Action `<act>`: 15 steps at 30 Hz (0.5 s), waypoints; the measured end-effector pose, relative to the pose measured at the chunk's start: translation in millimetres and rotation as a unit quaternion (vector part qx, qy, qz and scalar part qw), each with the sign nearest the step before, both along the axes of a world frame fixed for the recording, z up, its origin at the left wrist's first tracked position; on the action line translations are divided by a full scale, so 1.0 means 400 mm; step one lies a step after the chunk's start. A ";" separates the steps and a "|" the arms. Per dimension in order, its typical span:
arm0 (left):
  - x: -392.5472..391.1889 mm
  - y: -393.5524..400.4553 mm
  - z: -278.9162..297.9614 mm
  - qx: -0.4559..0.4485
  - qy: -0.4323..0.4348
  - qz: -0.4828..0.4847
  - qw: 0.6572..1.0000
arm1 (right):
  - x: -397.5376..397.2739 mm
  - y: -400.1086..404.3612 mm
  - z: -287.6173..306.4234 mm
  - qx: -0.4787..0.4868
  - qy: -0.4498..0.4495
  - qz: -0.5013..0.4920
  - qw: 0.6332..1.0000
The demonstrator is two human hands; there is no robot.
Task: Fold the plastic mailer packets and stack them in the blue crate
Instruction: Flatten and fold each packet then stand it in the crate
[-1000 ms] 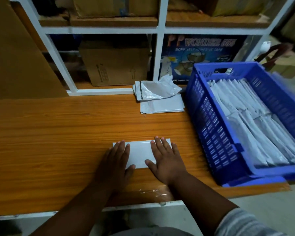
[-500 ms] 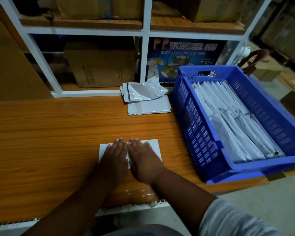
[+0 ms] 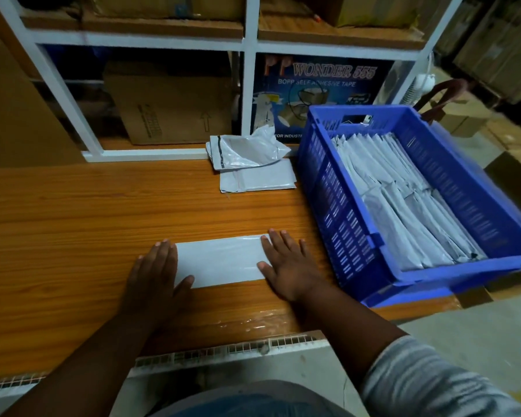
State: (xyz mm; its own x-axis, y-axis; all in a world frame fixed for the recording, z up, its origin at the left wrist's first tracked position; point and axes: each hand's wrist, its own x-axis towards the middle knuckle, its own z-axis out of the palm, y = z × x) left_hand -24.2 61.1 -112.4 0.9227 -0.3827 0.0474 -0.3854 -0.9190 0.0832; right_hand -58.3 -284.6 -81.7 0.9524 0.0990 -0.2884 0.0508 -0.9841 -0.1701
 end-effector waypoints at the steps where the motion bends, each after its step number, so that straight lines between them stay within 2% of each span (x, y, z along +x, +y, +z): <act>1: -0.003 0.013 0.003 0.004 0.002 0.007 1.000 | 0.002 -0.009 0.019 0.009 0.006 -0.022 1.000; 4: -0.012 0.050 0.015 0.002 0.027 0.015 1.000 | 0.030 0.017 0.076 0.020 -0.069 -0.033 0.997; 6: -0.024 0.053 0.032 -0.007 0.044 0.026 0.999 | 0.064 0.075 0.100 0.032 -0.096 0.048 0.994; 9: -0.034 0.018 0.083 -0.032 0.013 0.036 0.999 | 0.123 0.196 0.101 0.027 -0.052 0.147 0.987; 12: -0.020 -0.013 0.136 -0.060 -0.006 0.028 0.998 | 0.172 0.275 0.085 -0.017 -0.036 0.106 0.994; 15: 0.008 -0.031 0.177 -0.087 -0.030 0.016 0.996 | 0.194 0.271 0.101 -0.006 -0.016 0.050 0.999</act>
